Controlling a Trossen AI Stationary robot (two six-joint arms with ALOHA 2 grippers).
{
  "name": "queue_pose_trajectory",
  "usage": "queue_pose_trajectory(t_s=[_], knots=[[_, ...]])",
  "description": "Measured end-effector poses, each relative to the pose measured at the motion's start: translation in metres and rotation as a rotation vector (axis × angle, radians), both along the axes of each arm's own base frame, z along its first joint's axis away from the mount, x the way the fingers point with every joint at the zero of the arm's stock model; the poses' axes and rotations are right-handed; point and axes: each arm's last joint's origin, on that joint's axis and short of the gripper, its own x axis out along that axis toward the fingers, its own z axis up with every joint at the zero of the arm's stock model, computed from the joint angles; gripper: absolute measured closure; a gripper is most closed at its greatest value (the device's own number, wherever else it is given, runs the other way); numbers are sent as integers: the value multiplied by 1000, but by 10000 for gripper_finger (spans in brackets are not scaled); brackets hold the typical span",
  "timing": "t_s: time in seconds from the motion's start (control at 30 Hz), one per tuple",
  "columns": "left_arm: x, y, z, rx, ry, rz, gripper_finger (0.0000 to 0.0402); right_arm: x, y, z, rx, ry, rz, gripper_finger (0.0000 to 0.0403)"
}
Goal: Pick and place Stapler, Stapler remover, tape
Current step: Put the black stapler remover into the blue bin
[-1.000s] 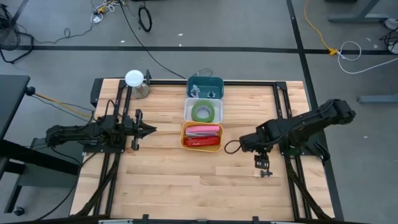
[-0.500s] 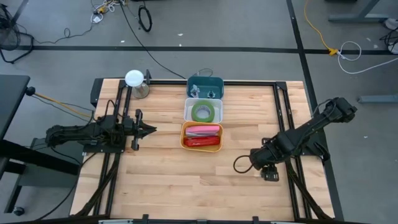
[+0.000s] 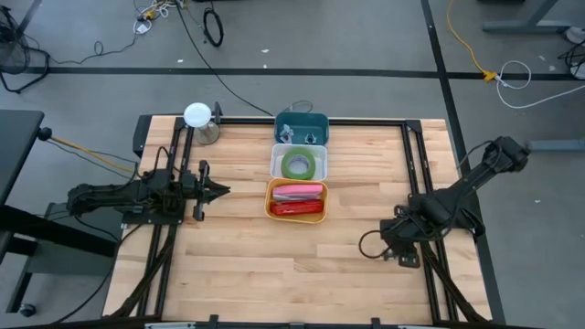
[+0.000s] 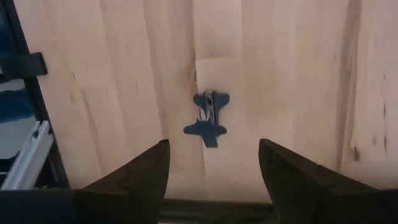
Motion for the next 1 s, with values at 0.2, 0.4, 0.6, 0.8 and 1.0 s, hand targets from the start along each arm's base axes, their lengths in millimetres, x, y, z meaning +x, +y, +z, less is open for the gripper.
queue_pose_trajectory(t_s=[0.2, 0.4, 0.6, 0.8, 1.0], knots=[[0, 0, 0, 0, 0, 1, 365, -12, 5, -14, -19, -96, 55, 159], [0, 0, 0, 0, 0, 0, 365, -22, 11, -32, -25, -92, 82, 159], [0, 0, 0, 0, 0, 0, 365, -30, 17, -43, -13, -94, 115, 159], [0, 0, 0, 0, 0, 1, 365, -35, 20, -48, -45, -125, 113, 159], [0, 0, 0, 0, 0, 1, 365, -35, 20, -48, -73, -159, 115, 157]])
